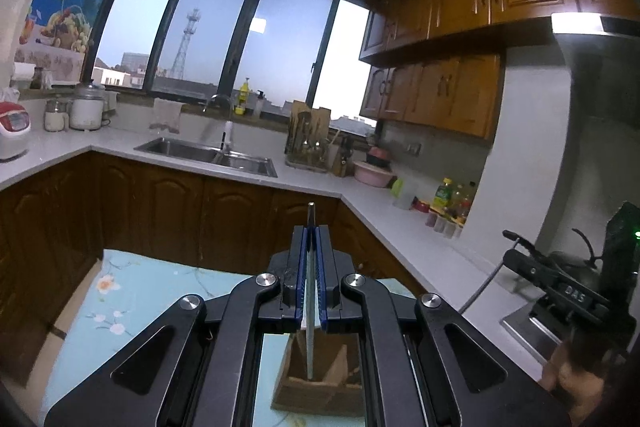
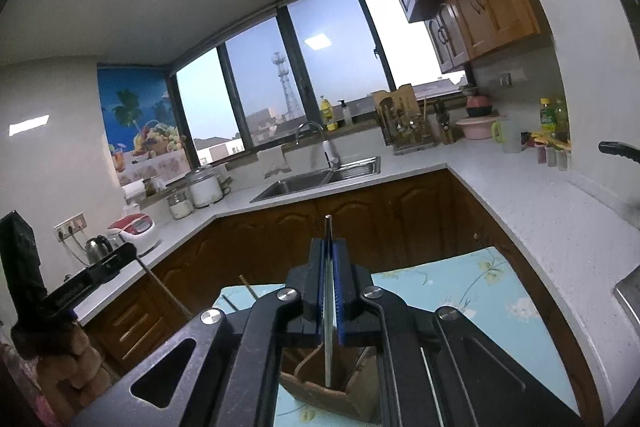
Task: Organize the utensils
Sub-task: 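Lower both chopsticks into the wooden holder and open both tools, then move both open tools back over the remaining chopsticks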
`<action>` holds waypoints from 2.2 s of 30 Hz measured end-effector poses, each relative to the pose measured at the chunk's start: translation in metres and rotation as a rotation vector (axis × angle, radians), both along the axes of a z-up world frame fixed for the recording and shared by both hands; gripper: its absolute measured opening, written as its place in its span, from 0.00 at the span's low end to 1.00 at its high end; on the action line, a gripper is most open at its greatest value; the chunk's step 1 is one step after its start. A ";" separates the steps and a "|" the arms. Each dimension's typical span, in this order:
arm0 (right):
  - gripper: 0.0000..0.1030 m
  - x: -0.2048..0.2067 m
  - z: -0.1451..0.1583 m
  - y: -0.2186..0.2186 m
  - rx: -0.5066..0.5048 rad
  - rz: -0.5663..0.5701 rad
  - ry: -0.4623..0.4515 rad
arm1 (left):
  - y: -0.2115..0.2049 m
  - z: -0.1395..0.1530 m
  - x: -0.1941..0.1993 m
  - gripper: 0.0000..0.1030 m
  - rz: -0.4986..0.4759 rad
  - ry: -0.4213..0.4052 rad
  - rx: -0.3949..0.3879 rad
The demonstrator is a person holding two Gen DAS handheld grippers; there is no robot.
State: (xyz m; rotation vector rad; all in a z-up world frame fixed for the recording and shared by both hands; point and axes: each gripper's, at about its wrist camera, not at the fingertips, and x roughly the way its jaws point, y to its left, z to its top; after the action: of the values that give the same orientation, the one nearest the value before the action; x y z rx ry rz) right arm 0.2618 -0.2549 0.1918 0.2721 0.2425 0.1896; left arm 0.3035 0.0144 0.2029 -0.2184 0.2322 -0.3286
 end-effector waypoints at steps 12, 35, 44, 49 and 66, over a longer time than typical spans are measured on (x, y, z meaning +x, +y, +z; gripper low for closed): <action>0.04 0.025 -0.052 0.005 0.009 -0.026 0.046 | -0.011 -0.065 0.044 0.03 0.047 0.109 -0.026; 0.05 0.044 -0.094 0.007 0.042 -0.010 0.174 | -0.020 -0.102 0.056 0.05 0.013 0.226 0.010; 0.29 0.038 -0.089 -0.001 0.092 0.005 0.164 | -0.007 -0.091 0.040 0.41 0.032 0.228 -0.012; 0.67 0.018 -0.076 -0.003 0.110 0.011 0.116 | 0.010 -0.084 0.019 0.64 0.070 0.219 -0.041; 0.97 -0.080 -0.114 -0.017 0.155 -0.007 0.152 | 0.045 -0.134 -0.096 0.83 0.137 0.317 -0.056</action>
State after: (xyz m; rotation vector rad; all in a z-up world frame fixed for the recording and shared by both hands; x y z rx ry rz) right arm 0.1818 -0.2721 0.0774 0.4417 0.3779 0.1811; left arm 0.2072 0.0598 0.0692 -0.3399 0.5187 -0.1627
